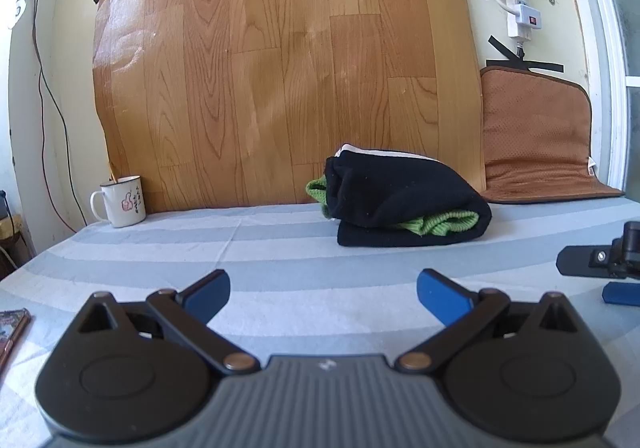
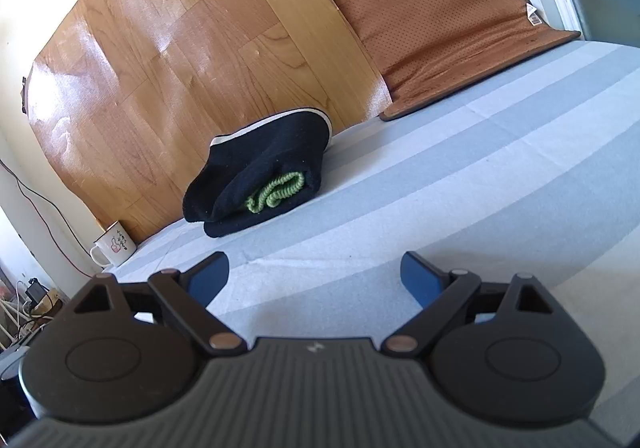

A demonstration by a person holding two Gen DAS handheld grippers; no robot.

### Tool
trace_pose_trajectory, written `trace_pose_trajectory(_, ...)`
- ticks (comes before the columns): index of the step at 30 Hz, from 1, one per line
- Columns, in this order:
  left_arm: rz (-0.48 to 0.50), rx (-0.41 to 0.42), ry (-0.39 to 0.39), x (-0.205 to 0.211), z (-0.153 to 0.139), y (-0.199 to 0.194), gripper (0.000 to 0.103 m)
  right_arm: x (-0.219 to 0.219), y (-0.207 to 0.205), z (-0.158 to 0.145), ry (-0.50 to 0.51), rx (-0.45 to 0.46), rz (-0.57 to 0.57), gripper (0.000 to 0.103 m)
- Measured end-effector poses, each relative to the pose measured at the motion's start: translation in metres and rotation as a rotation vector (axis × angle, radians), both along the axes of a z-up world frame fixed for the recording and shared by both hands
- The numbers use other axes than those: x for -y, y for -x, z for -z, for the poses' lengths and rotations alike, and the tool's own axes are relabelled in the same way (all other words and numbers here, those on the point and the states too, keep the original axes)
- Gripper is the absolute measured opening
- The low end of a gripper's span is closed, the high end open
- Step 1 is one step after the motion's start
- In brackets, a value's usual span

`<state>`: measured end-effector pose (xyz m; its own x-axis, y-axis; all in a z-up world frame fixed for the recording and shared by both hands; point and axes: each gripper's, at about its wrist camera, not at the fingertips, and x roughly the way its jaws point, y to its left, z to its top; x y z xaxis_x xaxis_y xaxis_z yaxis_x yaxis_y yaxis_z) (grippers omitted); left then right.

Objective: Fold small clothes

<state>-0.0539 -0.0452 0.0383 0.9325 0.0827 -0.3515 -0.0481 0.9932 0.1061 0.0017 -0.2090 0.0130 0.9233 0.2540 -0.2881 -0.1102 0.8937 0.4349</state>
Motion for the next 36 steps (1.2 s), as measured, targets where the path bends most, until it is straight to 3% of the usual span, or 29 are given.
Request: trace_pose_trajectory(36,0.008,-0.021,0.011,-0.0029,0.0014,-0.0029,0.103,-0.0012,-0.0019,-0.0001,0.008,-0.005,-0.011,0.094)
